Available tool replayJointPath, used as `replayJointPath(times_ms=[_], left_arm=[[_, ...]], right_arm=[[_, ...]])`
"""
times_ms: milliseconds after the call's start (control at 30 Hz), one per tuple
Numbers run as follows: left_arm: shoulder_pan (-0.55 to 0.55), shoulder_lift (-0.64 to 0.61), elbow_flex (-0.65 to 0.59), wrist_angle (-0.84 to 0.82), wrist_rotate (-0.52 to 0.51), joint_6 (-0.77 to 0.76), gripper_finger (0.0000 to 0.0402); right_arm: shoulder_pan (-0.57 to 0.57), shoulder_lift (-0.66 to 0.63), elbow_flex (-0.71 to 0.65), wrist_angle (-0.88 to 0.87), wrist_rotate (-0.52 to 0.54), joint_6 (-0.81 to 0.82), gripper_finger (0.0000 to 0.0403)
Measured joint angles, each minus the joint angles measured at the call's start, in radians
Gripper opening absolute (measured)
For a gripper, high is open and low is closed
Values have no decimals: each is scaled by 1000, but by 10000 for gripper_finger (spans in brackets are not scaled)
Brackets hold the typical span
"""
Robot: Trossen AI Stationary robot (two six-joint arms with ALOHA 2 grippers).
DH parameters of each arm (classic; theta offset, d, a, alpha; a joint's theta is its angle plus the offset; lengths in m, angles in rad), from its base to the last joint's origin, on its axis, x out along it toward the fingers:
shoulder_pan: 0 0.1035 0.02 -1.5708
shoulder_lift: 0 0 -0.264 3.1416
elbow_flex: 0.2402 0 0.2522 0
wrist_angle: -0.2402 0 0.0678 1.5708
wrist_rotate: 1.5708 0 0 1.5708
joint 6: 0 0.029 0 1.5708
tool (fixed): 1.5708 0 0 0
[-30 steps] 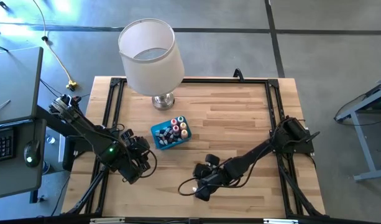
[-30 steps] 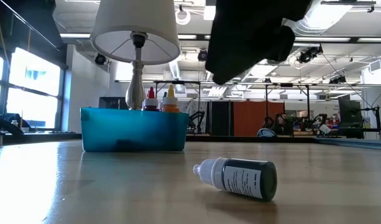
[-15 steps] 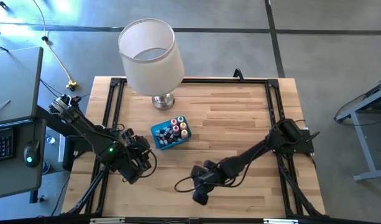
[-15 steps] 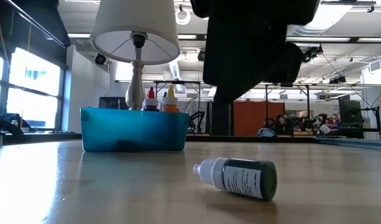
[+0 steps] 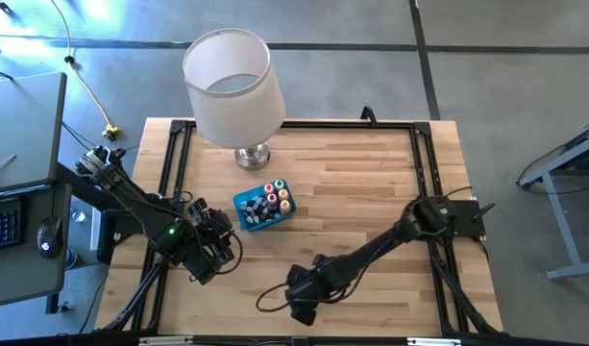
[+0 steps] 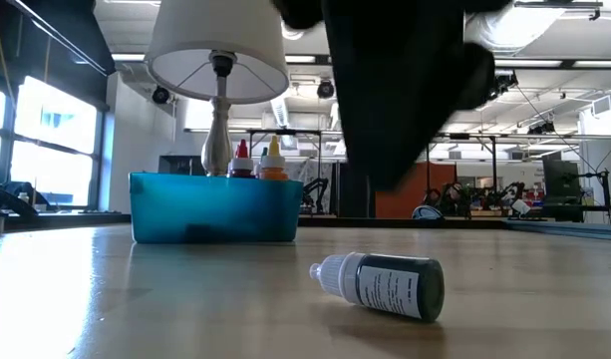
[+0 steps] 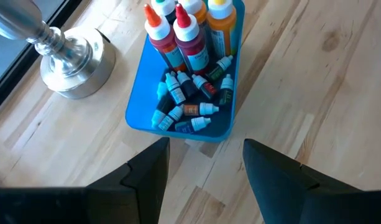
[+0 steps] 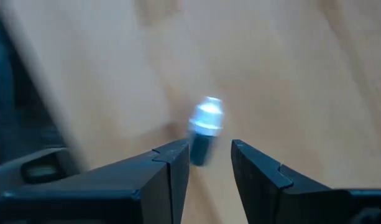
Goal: Pick & Place food coloring
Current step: Put the small black food coloring bottle into the blue bin
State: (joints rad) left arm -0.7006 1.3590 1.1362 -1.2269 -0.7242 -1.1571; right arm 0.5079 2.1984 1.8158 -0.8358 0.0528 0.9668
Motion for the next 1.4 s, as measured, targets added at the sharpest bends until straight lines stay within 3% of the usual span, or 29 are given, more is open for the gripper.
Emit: replayJointPath(times_ms=[133,400,667,1400], left_arm=[[0,0,0,1,0,0,200],[0,0,0,0,0,0,200],[0,0,0,0,0,0,200],[0,0,0,-1,1,0,200]], right_arm=[[-5,56,81,-123,5,-2,113],[-13,62,77,-87,8,-3,113],[-13,63,-12,70,-17,-6,113],[-3,119,-9,75,-37,-110,101]])
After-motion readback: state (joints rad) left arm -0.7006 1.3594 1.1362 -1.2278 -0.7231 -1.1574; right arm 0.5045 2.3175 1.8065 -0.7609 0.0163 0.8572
